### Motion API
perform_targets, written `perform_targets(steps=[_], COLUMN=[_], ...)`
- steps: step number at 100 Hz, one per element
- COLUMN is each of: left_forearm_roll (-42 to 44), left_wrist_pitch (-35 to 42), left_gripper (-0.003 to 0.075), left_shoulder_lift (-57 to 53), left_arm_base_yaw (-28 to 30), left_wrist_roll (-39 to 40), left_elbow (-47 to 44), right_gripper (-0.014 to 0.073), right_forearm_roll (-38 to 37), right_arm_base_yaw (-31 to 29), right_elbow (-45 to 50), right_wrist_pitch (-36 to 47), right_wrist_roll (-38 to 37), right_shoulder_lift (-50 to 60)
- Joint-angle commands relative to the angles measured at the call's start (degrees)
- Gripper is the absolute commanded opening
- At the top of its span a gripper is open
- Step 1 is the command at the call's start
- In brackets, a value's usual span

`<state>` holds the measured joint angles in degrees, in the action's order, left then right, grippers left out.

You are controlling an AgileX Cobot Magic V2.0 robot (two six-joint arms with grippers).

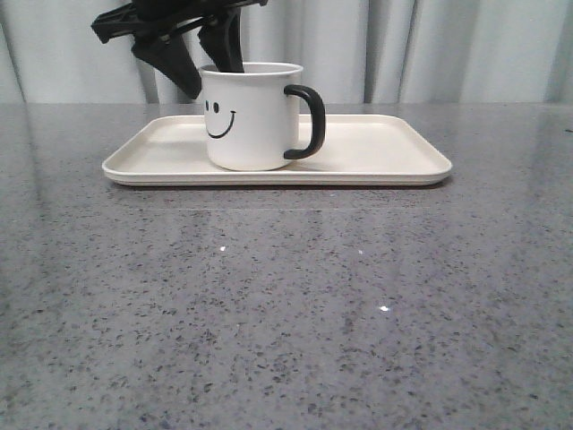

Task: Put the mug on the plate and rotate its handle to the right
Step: 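Lower the mug onto the cream tray and open the left gripper, then raise the left gripper away and bring the right gripper above the mug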

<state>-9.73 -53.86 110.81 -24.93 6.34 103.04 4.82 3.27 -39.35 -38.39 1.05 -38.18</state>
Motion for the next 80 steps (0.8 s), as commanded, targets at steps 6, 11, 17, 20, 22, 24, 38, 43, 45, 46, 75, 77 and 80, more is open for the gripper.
perform_targets(steps=[6,11,17,20,22,24,38,43,45,46,75,77,80], left_forearm_roll=[-0.23,0.82,1.97,2.66,2.80,3.08,4.42,4.58,4.83,5.04,5.67,5.67,5.67], left_wrist_pitch=[4.29,4.71,4.71,4.53,4.41,4.37,4.37,4.47,4.47,4.47,7.02,7.57,8.51], left_gripper=[0.0365,0.0365,0.0365,0.0365,0.0365,0.0365,0.0365,0.0365,0.0365,0.0365,0.0365,0.0365,0.0365], left_shoulder_lift=[-6.45,-7.99,-10.18,-11.46,-12.02,-12.87,-18.96,-21.06,-21.98,-22.28,-36.14,-36.81,-38.47], left_arm_base_yaw=[-0.44,-0.44,-0.44,-0.44,-0.44,-0.44,-0.44,-0.44,-0.44,-0.44,-0.44,-0.44,-0.44], left_wrist_roll=[0.40,0.40,0.40,0.40,0.40,0.40,0.28,0.11,0.11,0.11,0.11,0.11,0.11], left_elbow=[2.15,2.15,2.15,2.15,2.04,1.92,-0.71,-2.25,-2.99,-3.51,-17.70,-18.78,-20.59], right_gripper=[0.0321,0.0321,0.0321,0.0321,0.0321,0.0321,0.0323,0.0337,0.0346,0.0354,0.0413,0.0413,0.0413], right_forearm_roll=[0.29,0.32,0.62,0.67,0.67,0.67,0.67,0.67,0.67,0.67,0.82,0.83,0.91], right_arm_base_yaw=[0.29,0.42,1.09,1.85,2.20,2.74,5.46,5.89,6.01,6.14,10.40,10.94,11.90], right_elbow=[-2.25,-2.38,-2.65,-2.72,-2.88,-2.96,-4.90,-6.29,-6.69,-7.11,-17.41,-18.15,-19.44], right_wrist_pitch=[3.25,2.94,2.82,2.82,2.82,2.82,2.01,1.57,1.34,1.22,-3.53,-3.53,-3.47], right_wrist_roll=[0.14,0.14,0.14,0.14,0.14,0.14,0.14,0.14,0.14,0.14,0.14,0.14,0.14], right_shoulder_lift=[-0.56,-0.56,-0.56,-0.56,-0.63,-0.72,-3.61,-5.07,-5.42,-5.77,-14.91,-15.64,-16.89])
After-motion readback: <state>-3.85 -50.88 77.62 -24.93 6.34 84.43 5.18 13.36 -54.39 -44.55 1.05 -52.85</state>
